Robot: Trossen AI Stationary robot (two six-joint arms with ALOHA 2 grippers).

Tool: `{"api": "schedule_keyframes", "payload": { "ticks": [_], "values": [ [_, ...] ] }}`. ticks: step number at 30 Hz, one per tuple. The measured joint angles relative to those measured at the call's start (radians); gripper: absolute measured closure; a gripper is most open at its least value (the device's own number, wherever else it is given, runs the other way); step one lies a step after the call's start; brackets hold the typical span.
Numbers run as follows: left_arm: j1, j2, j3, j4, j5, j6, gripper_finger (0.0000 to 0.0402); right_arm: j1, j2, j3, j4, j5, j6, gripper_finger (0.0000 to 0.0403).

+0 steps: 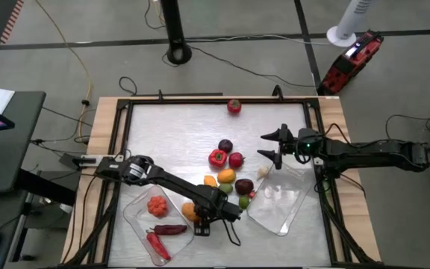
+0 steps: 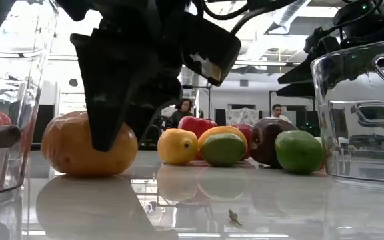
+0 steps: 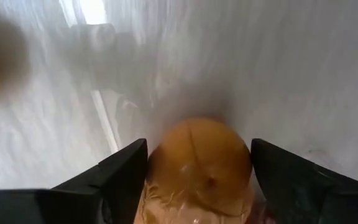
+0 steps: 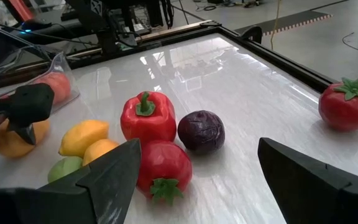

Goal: Sort produce into baskets
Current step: Put the potato into the left transparent bin

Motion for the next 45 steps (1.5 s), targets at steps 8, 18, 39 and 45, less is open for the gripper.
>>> {"api": "schedule_keyframes", "payload": {
  "ticks": [8, 18, 39, 45],
  "values": [
    [0.011, 0.0, 0.0, -0.004, -0.001, 0.011, 0.0176, 0.0, 0.0, 0.0, 0.0, 0.0, 0.0, 0.0051],
    [0.012, 0.0, 0.0, -0.009, -0.018, 0.071, 0.0195, 0.0, 0.0, 0.0, 0.0, 0.0, 0.0, 0.0051],
    [-0.014, -0.101, 0.294, -0.228, -0.14, -0.029, 0.0196, 0.0, 0.0, 0.0, -0.023, -0.004, 0.0, 0.0051],
    [-0.06, -0.229, 0.163, -0.224, -0.184, -0.176, 0.0196, 0.0, 0.0, 0.0, -0.019, -0.005, 0.0, 0.0051]
  ]
}}
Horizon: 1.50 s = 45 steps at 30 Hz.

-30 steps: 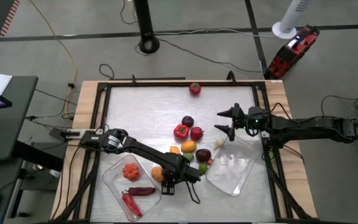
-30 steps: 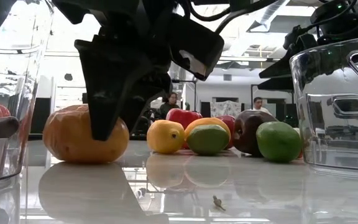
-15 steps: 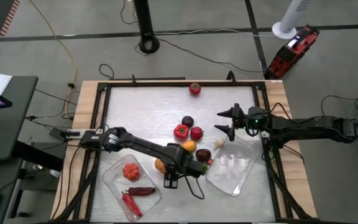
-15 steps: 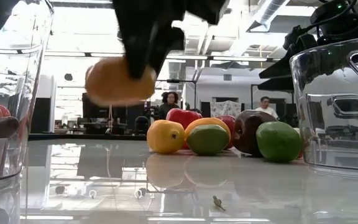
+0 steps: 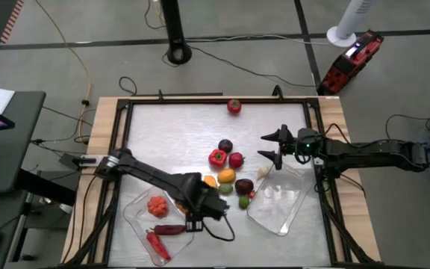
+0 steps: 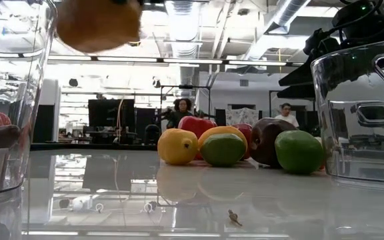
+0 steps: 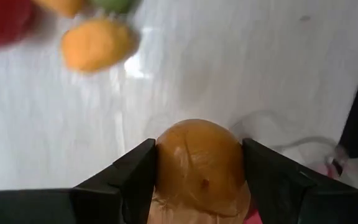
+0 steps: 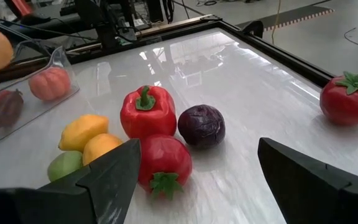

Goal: Sort produce into baskets
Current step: Put the potato into the left transparent bin, then put the tomato into the right transparent bin

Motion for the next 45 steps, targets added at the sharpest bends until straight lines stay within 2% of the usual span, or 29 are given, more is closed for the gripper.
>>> {"api": "schedule_keyframes", "payload": {
  "ticks": [7, 11, 16, 24, 29, 32, 38, 45],
  "values": [
    [-0.072, -0.152, -0.237, 0.04, -0.011, -0.2, 0.0196, 0.0, 0.0, 0.0, 0.004, 0.0, 0.006, 0.0051],
    [-0.092, -0.217, -0.365, 0.092, 0.072, -0.317, 0.0196, 0.0, 0.0, 0.0, 0.008, 0.001, 0.006, 0.0051],
    [-0.098, -0.24, -0.433, 0.102, 0.075, -0.4, 0.0181, 0.0, 0.0, 0.0, 0.007, 0.001, 0.007, 0.0051],
    [-0.083, -0.239, -0.439, 0.117, 0.089, -0.377, 0.0126, 0.0, 0.0, 0.0, 0.004, 0.001, 0.008, 0.0051],
    [-0.063, -0.239, -0.439, 0.136, 0.063, -0.334, 0.012, 0.0, 0.0, 0.0, 0.004, 0.001, 0.011, 0.0051],
    [-0.044, -0.239, -0.439, 0.154, 0.006, -0.31, 0.0122, 0.0, 0.0, 0.0, 0.004, 0.0, 0.011, 0.0051],
    [0.001, -0.239, -0.439, 0.225, -0.198, -0.226, 0.0122, 0.0, 0.0, 0.0, 0.004, 0.0, 0.015, 0.0051],
    [0.072, -0.216, -0.452, 0.355, -0.243, -0.072, 0.0123, 0.0, 0.0, 0.0, 0.004, 0.0, 0.011, 0.0051]
  ]
}}
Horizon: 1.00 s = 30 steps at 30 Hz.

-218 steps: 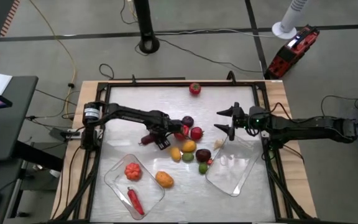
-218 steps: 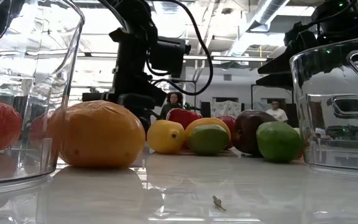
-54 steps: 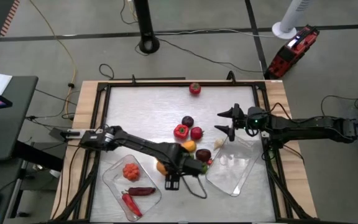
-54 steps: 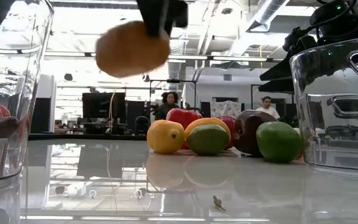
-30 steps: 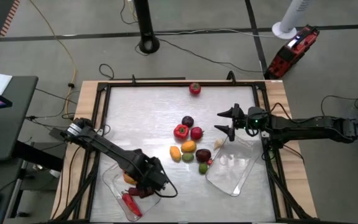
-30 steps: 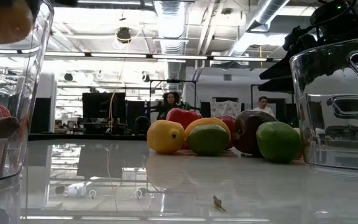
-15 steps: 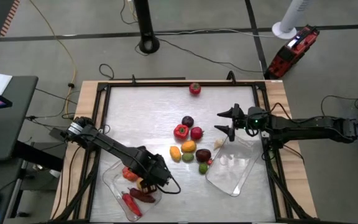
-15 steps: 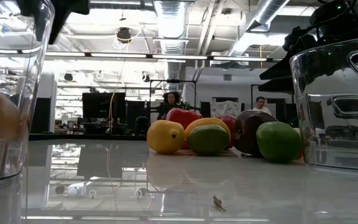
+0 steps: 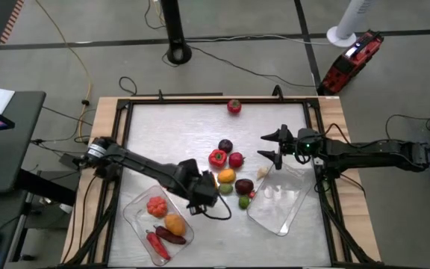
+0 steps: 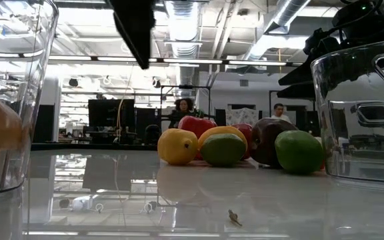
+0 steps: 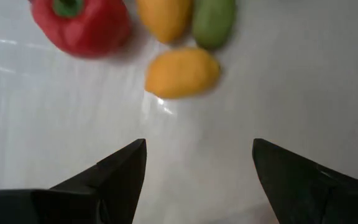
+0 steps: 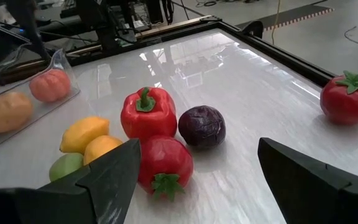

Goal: Sort produce into baskets
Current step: Put the tomato into the right transparent bin

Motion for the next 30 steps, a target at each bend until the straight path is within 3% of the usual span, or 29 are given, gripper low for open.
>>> {"api": "schedule_keyframes", "payload": {
  "ticks": [4, 12, 19, 24, 30],
  "values": [
    [0.032, 0.008, 0.0, 0.039, -0.058, 0.061, 0.0123, 0.0, 0.0, 0.0, 0.0, 0.0, 0.0, 0.0051],
    [0.074, 0.049, 0.0, 0.072, -0.073, 0.272, 0.0123, 0.0, 0.0, 0.0, 0.0, 0.0, 0.0, 0.0051],
    [0.083, 0.088, -0.001, 0.094, -0.112, 0.31, 0.0123, 0.014, 0.0, -0.001, -0.007, -0.003, -0.01, 0.0051],
    [0.053, 0.064, -0.001, 0.109, -0.277, 0.384, 0.0123, 0.041, 0.0, -0.001, -0.003, -0.003, -0.012, 0.0051],
    [0.062, -0.026, 0.0, 0.158, -0.325, 0.374, 0.0123, 0.081, 0.002, -0.001, 0.008, 0.002, -0.012, 0.0062]
  ]
}}
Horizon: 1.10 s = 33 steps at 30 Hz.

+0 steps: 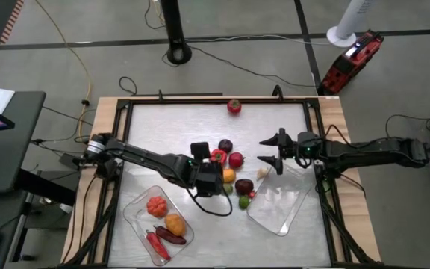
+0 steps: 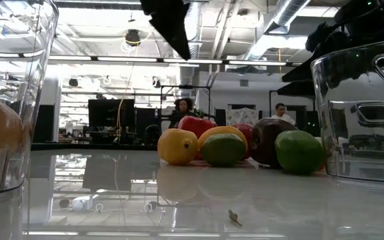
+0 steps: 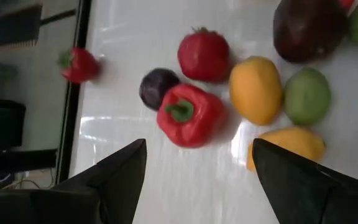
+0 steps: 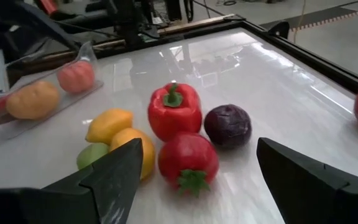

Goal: Sort produce into baskets
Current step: Put the tomato into the right transparent bin

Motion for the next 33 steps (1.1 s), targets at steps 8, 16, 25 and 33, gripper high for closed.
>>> {"api": "schedule_keyframes", "payload": {
  "ticks": [8, 16, 25, 33],
  "values": [
    [0.004, -0.009, -0.018, 0.129, 0.005, 0.108, 0.0123, 0.015, 0.139, 0.068, 0.009, 0.005, -0.023, 0.0079],
    [0.051, -0.18, -0.382, 0.507, 0.057, 0.16, 0.0123, 0.043, 0.35, 0.179, -0.016, 0.004, -0.11, 0.008],
    [0.082, -0.45, -0.768, 0.939, 0.0, 0.137, 0.0123, 0.031, 0.58, 0.412, -0.15, -0.001, -0.21, 0.0027],
    [0.117, -0.599, -0.857, 1.178, -0.036, 0.266, 0.0123, 0.03, 0.742, 0.561, -0.301, -0.002, -0.21, 0.0021]
  ]
}}
